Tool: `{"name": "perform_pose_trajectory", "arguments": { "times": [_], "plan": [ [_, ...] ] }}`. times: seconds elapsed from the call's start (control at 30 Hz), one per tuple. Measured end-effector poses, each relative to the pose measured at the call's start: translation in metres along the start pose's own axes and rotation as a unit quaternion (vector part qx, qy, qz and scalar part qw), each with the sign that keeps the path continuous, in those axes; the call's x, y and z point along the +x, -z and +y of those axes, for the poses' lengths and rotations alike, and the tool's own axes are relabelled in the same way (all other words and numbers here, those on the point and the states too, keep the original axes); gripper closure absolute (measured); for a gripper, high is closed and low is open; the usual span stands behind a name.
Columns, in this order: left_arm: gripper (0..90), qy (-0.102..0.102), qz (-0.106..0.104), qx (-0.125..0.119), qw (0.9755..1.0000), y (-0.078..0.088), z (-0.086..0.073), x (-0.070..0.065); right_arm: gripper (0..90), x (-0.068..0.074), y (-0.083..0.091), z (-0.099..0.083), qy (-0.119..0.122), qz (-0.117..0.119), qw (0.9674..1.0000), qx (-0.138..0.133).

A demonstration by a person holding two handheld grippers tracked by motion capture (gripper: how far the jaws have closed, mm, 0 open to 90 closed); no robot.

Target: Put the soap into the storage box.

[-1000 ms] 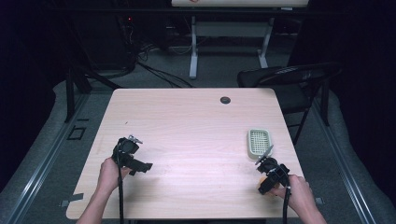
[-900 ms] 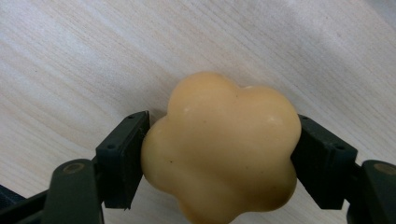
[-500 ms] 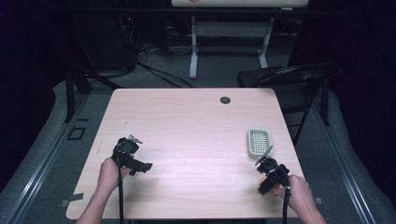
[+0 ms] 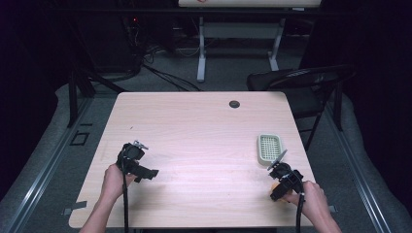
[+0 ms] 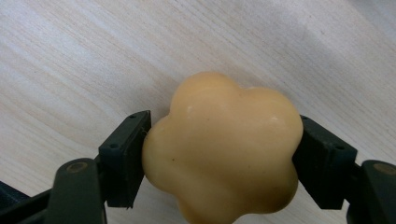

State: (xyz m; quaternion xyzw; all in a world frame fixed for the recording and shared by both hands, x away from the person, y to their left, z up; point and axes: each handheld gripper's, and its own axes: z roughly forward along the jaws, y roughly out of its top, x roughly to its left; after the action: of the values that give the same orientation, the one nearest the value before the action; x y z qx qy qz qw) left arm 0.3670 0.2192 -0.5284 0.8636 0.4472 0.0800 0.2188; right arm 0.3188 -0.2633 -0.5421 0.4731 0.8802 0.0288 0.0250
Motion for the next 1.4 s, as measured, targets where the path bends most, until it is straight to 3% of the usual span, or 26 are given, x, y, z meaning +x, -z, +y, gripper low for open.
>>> {"name": "perform_pose_trajectory", "arguments": {
  "times": [0.03, 0.07, 0.1, 0.27, 0.33, 0.4, 0.43, 0.47, 0.57, 0.6, 0.7, 0.8, 0.87, 1.4],
  "plan": [
    [0.1, 0.0, 0.0, 0.0, 1.0, 0.0, 0.0, 0.0, 26.5, 0.0, 0.0, 0.0, 0.0, 0.0, 1.0, -0.001],
    [0.1, 0.001, 0.0, -0.001, 1.0, 0.0, 0.0, 0.0, 26.5, -0.002, 0.004, 0.002, 0.016, -0.005, 0.9996, 0.021],
    [0.1, 0.001, 0.0, 0.0, 1.0, 0.0, 0.0, 0.0, 26.5, -0.001, 0.002, 0.0, 0.005, 0.003, 1.0, 0.002],
    [0.1, 0.001, 0.0, -0.001, 1.0, 0.0, 0.0, 0.0, 26.5, -0.003, 0.006, 0.001, 0.013, -0.005, 0.9998, 0.014],
    [0.1, 0.001, 0.0, 0.0, 1.0, 0.0, 0.0, 0.0, 26.5, 0.0, 0.001, -0.002, -0.017, 0.006, 0.9996, -0.021],
    [0.1, 0.001, 0.0, -0.001, 1.0, 0.0, 0.0, 0.0, 26.5, -0.005, 0.009, 0.001, 0.018, -0.01, 0.9994, 0.026],
    [0.1, 0.001, 0.0, -0.001, 1.0, 0.0, 0.0, 0.0, 26.5, -0.005, 0.009, 0.001, 0.018, -0.01, 0.9994, 0.026],
    [0.1, 0.001, 0.001, -0.001, 1.0, 0.001, 0.0, 0.0, 26.5, -0.004, 0.006, -0.001, 0.008, -0.006, 0.9999, 0.008],
    [0.1, 0.001, 0.001, -0.001, 1.0, 0.001, 0.0, 0.001, 26.5, -0.004, 0.008, -0.001, 0.008, -0.006, 0.9999, 0.012],
    [0.1, 0.001, 0.001, -0.001, 1.0, 0.001, 0.0, 0.001, 26.5, -0.004, 0.006, -0.002, 0.0, -0.005, 1.0, -0.004],
    [0.1, 0.001, 0.0, -0.002, 1.0, 0.001, 0.0, 0.001, 26.5, -0.005, 0.01, -0.001, 0.013, -0.007, 0.9997, 0.021],
    [0.1, 0.002, 0.0, -0.002, 1.0, 0.001, -0.001, 0.001, 26.5, -0.004, 0.007, -0.003, -0.001, 0.0, 1.0, -0.001],
    [0.1, 0.002, 0.001, -0.002, 1.0, 0.002, -0.001, 0.001, 26.5, -0.006, 0.011, -0.002, 0.015, -0.004, 0.9997, 0.017],
    [0.1, 0.005, -0.001, -0.004, 1.0, 0.002, -0.001, 0.002, 26.5, -0.01, 0.021, 0.009, 0.012, -0.006, 0.9999, 0.004]
  ]
}}
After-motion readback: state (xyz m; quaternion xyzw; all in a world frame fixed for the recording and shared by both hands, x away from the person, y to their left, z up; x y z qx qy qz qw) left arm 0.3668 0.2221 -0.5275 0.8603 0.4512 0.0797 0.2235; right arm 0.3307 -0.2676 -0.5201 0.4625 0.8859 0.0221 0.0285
